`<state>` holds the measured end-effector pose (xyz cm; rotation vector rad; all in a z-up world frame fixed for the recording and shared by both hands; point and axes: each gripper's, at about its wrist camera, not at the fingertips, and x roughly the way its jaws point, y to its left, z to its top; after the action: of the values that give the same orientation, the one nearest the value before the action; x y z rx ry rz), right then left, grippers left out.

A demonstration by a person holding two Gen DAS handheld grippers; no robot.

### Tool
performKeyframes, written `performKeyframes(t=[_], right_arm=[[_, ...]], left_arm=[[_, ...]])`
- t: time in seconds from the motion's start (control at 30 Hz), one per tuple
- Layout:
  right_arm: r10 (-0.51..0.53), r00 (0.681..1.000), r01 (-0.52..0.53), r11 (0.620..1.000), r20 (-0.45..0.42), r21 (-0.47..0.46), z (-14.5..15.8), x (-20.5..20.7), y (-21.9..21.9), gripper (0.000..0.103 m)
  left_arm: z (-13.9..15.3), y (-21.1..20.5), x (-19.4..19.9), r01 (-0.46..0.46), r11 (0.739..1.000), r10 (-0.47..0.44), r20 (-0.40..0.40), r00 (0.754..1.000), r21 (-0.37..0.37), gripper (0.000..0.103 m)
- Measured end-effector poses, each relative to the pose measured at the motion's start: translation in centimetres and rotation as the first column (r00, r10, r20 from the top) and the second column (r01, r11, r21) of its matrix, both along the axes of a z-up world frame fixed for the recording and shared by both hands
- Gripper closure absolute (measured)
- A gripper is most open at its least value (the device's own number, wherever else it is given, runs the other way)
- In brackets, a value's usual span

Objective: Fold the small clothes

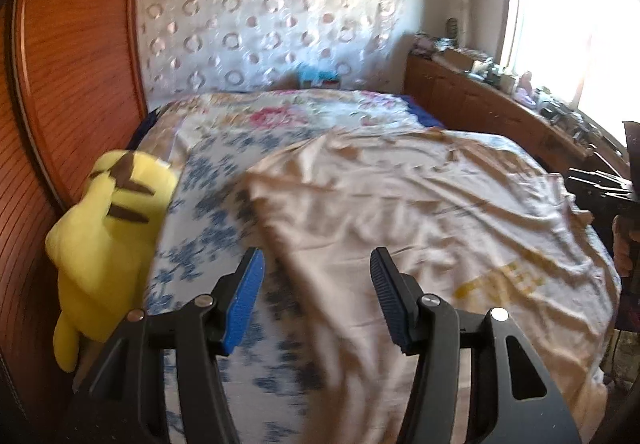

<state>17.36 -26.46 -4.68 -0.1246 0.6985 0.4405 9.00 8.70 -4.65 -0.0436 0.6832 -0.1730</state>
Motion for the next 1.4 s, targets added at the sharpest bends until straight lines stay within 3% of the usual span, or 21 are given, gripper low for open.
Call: performKeyframes(t=[0.17,0.43,0.8,1.1,1.3,1.4], right_arm=[[-0.112,0.994,0.112,0.994,0.012,-0.006,0.3,-1.5,-6.6,0.038],[-0.233,0.972,0.233,0.972,-0.018,0.005,-0.6,-2.5,-13.4,0.038],[-0.314,0.943,0.317,0.948,-0.108,0.006,-3.4,-1.2,-16.9,0.038],[-0.332,0.928,0.348,0.934,-0.171,0.075,-3.9,1.3,-18.0,0.039],[-0.338,0.927,0.345,0.938,-0.162,0.014,-4.3,2.8,-17.1,0.051],[-0.335,0.929,0.335,0.942,-0.157,-0.022,-4.8,3.1,-16.8,0.069]], left_arm=[[1.0,-3.7,-0.5,0.072,0.997,-0.072,0.024,0.997,-0.017,0.048],[0.1,-8.4,-0.1,0.151,0.988,-0.151,-0.008,0.988,-0.001,0.048],[-0.2,-10.9,-1.0,0.189,0.982,-0.189,-0.019,0.982,-0.005,0.048],[0.2,-11.9,-1.9,0.202,0.979,-0.202,0.001,0.979,0.002,0.048],[0.1,-11.7,-1.8,0.193,0.981,-0.193,-0.001,0.981,0.006,0.048],[0.0,-11.5,-1.8,0.185,0.983,-0.185,-0.001,0.983,0.001,0.048]])
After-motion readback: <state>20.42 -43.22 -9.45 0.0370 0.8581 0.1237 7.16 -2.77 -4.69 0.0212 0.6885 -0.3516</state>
